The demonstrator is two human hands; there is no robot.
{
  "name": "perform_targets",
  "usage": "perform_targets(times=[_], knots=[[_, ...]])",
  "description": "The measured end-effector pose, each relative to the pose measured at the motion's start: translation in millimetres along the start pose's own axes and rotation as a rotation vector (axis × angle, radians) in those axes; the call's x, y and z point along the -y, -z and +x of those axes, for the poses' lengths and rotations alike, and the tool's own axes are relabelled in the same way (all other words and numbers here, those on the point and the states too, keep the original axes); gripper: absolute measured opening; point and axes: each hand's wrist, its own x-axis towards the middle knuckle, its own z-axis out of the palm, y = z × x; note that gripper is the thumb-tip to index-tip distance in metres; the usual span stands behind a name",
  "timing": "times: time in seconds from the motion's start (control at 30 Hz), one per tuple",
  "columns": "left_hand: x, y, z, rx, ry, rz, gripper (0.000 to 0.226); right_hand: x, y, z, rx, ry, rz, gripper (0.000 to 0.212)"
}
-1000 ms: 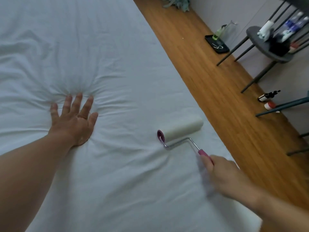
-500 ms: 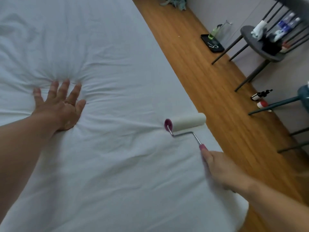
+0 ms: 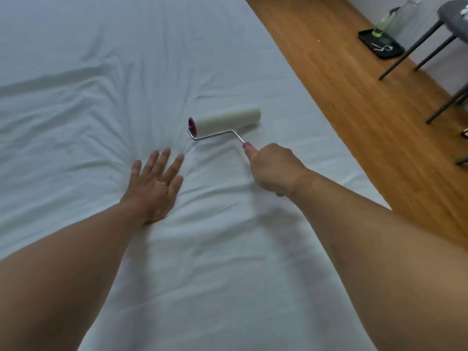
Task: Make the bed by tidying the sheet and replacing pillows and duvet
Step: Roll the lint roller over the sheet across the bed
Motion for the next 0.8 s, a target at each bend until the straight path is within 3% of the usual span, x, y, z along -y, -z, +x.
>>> perform_targets(times=[0.1,0.17,0.33,0.43,0.63,0.8], knots=[[4,-4,6,-0.019,0.012,-0.047,0.057,12,-39,-20,-0.004,0.06,0.011,0.035],[3,-5,7,-0.019,0.009,-0.09,0.056,-7,-61,-52,0.078,0.029,-0.066,0.03],[2,-1,5,-0.006,-0.006,-0.117,0.057,-77,-79,-154,0.246,-0.305,-0.09,0.068],[2,3,5,0.033,0.001,-0.105,0.057,-86,-60,-183,0.272,-0.344,-0.152,0.083],[-2,10,2,0.072,-0.008,-0.041,0.058,-20,-31,-124,-0.025,-0.156,0.049,0.064],[24,13,-24,-0.03,-0.121,-0.052,0.055,7,-89,-81,0.029,-0.007,-0.062,0.042]])
